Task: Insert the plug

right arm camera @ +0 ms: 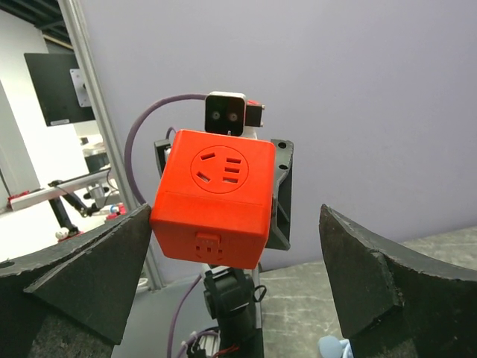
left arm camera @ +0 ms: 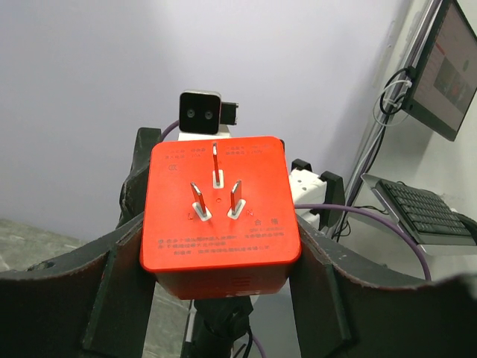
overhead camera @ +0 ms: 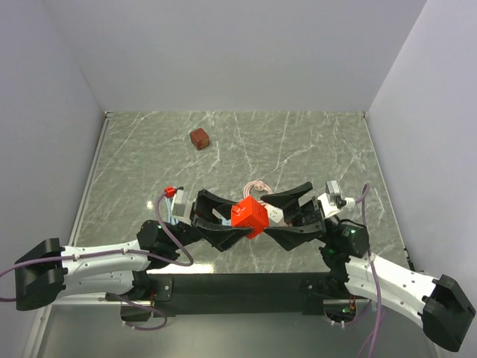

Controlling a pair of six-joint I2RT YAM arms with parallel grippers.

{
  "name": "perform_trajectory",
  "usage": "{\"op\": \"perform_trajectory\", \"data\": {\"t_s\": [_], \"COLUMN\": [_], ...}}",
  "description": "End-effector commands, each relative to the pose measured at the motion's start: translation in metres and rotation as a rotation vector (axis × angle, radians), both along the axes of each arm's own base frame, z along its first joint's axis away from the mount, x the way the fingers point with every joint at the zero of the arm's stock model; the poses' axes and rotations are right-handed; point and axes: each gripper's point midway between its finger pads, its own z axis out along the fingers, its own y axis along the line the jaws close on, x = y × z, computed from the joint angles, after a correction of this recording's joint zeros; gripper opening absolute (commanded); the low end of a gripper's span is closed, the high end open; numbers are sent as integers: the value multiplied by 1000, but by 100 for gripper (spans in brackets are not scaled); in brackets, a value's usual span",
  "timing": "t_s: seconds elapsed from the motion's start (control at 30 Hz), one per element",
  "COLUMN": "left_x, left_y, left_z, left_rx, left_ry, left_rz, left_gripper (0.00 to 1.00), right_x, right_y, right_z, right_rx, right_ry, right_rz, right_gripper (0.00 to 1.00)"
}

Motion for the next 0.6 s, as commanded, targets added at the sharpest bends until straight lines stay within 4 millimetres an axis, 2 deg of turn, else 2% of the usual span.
{"op": "perform_trajectory", "data": {"t_s": [0.0, 0.17, 0.37, 0.5, 0.57], "left_x": [-32, -31, -27, -26, -26], "left_y": [63, 56, 50, 50, 51], "left_z": [92, 92, 90, 87, 87], "left_rx": [-395, -392, -381, -383, -382], "left_ry": [-202, -212, -210, -205, -205], "left_rz": [-8, -9, 1, 1, 7], "left_gripper": [1, 1, 1, 1, 1], "right_x": [-18, -27, -27, -27, -28], "right_y": [-21, -17, -8, -11, -14], "right_z": [41, 43, 41, 41, 41], "right_rx": [156, 166, 163, 184, 192], "right_ry": [-129, -145, -136, -136, -144], "right_rz": [-4, 72, 134, 130, 120], "right_gripper": [98, 98, 98, 98, 91]}}
